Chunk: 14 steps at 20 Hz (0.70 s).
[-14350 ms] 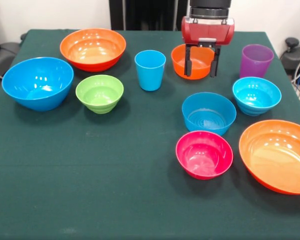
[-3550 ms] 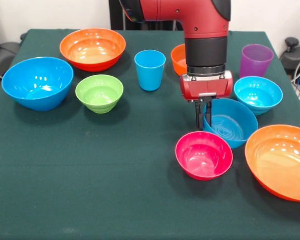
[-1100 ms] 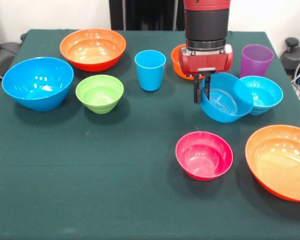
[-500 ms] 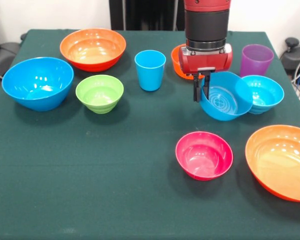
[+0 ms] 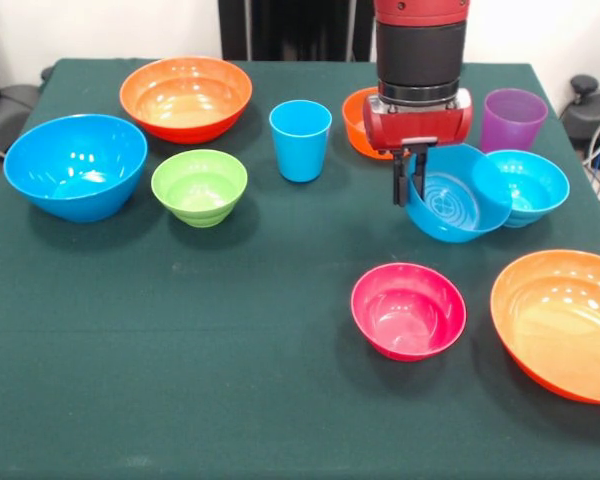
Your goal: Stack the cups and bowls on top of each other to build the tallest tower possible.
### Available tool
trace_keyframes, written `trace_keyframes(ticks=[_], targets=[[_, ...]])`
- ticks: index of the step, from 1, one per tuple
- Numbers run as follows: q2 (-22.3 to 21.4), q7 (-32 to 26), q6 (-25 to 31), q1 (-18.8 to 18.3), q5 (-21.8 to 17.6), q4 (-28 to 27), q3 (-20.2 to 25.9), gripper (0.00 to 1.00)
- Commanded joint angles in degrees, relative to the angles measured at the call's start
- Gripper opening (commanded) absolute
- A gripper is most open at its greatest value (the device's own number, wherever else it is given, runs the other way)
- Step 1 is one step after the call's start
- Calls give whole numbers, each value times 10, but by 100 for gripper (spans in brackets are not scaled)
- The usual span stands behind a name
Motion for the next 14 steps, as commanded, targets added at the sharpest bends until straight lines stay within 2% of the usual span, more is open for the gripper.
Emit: trace_keyframes(ticks=[1,6,14], targets=[[-7,3,85,3,5,-49,54,0],[-13,5,98,6,4,-58,53,0],[-18,0,97,-8,0,-47,66,0]])
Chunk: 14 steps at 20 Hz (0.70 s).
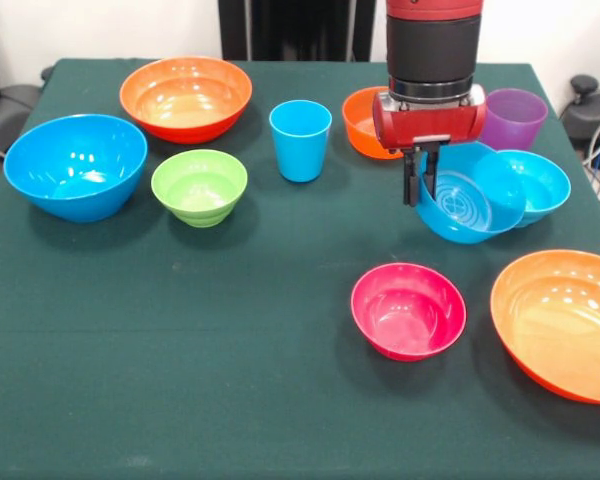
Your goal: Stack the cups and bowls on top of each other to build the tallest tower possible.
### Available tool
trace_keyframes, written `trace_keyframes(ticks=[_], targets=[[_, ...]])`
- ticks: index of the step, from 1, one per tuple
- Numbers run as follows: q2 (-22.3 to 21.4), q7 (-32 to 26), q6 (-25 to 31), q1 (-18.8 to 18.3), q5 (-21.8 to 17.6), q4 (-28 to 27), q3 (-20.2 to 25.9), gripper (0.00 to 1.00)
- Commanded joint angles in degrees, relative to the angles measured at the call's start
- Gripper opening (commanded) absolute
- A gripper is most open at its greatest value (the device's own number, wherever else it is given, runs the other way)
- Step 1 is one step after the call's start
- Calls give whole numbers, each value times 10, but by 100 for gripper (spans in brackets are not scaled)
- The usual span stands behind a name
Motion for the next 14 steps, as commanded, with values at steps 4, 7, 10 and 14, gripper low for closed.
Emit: trace_keyframes(ticks=[4,7,10,14], targets=[[-18,-3,83,-8,3,-30,53,0],[-21,-8,90,-12,3,-29,57,0],[-21,-13,92,-16,1,-31,59,0],[-9,-17,94,-20,0,-43,63,0]])
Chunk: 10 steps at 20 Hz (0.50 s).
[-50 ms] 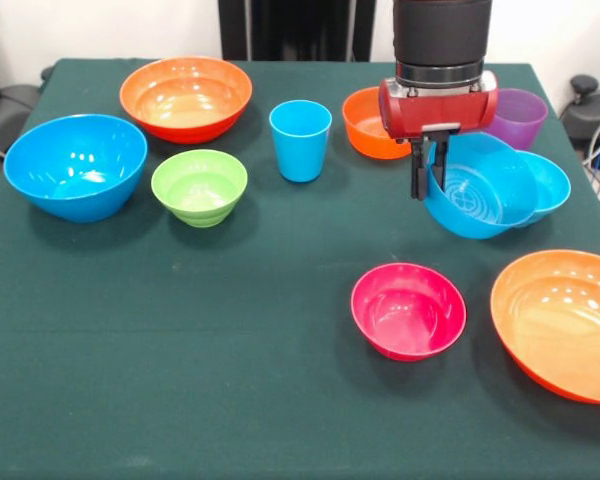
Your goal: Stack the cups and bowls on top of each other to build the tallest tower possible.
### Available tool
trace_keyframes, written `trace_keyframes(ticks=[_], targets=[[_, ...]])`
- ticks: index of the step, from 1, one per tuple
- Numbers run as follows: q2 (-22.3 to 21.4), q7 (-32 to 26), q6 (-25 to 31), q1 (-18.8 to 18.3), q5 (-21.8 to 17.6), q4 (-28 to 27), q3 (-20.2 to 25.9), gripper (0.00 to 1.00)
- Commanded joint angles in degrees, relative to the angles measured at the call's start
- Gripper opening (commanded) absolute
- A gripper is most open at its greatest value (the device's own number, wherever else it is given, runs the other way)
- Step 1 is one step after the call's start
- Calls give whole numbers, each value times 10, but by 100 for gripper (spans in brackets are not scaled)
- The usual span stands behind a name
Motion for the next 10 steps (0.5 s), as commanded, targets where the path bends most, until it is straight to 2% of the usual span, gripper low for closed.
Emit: trace_keyframes(ticks=[1,10], targets=[[14,-16,82,-16,-1,-42,54,0],[34,-17,109,-5,-3,-91,49,0]])
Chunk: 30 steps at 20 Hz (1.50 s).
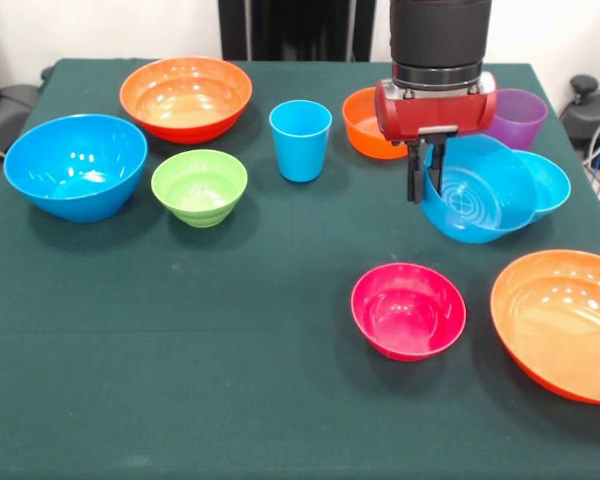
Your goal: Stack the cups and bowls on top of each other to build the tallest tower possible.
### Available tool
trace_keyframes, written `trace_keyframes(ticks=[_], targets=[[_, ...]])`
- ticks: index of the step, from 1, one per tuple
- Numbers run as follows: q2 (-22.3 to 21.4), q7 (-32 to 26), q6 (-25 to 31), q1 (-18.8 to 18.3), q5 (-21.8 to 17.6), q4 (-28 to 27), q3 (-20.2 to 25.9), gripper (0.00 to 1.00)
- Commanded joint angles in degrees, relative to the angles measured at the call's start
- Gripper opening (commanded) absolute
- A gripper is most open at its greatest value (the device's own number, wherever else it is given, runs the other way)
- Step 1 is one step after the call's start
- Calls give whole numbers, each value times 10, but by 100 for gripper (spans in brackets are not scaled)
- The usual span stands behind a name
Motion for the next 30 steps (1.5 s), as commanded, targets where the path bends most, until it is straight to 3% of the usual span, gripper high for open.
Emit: trace_keyframes(ticks=[1,11,30], targets=[[35,-17,77,-1,-3,-68,45,0],[35,-11,68,0,-9,-59,43,0],[88,-16,64,1,-12,-104,44,0]])
